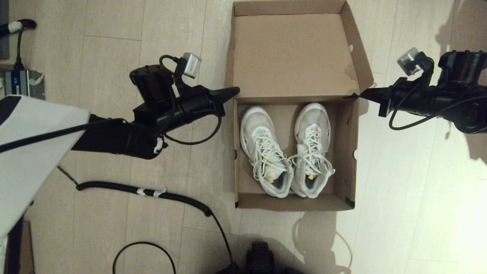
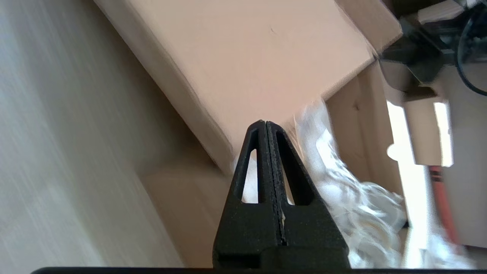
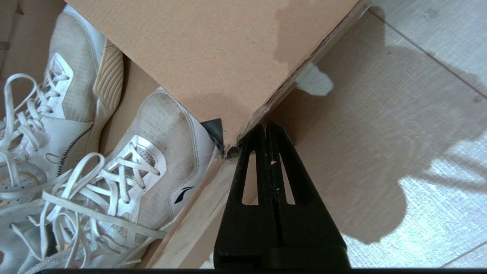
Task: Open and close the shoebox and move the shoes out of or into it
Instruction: Close the shoe box
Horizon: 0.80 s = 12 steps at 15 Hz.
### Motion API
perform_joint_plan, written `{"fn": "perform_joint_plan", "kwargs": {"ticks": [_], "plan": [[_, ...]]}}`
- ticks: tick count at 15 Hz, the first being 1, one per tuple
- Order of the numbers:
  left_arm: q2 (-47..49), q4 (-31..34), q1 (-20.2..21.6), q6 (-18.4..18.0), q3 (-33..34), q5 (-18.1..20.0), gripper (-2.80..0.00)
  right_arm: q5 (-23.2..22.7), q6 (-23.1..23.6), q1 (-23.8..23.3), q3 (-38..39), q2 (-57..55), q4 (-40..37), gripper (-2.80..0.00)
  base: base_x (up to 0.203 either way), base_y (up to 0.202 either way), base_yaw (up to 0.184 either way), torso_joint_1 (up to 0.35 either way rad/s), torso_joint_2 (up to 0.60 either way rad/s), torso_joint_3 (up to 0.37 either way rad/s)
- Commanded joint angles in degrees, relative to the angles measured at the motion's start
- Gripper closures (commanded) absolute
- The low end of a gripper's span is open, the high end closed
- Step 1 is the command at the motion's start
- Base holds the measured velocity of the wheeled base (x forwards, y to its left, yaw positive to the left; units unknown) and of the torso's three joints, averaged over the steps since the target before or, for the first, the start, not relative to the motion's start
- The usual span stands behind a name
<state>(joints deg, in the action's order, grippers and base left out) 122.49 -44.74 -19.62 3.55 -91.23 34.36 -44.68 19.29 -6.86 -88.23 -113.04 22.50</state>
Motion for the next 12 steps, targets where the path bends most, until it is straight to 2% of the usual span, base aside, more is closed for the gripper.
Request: {"fn": "perform_joint_plan", "kwargs": {"ticks": [1,10,12], "plan": [[3.1,2.5,1.7,-0.6,-5.9,0.3,0.00,-0.2,0.1,-0.1,-0.2,0.0,0.2,0.00,0.000,0.000,0.000,0.000,0.00,0.000],[-1.0,6.4,5.5,-1.1,-12.3,0.3,0.00,0.0,0.2,-1.3,-0.4,0.1,0.2,0.00,0.000,0.000,0.000,0.000,0.00,0.000],[2.0,6.4,6.3,-1.6,-12.4,0.3,0.00,0.1,0.3,-1.3,-2.1,-1.4,0.2,0.00,0.000,0.000,0.000,0.000,0.00,0.000]]}}
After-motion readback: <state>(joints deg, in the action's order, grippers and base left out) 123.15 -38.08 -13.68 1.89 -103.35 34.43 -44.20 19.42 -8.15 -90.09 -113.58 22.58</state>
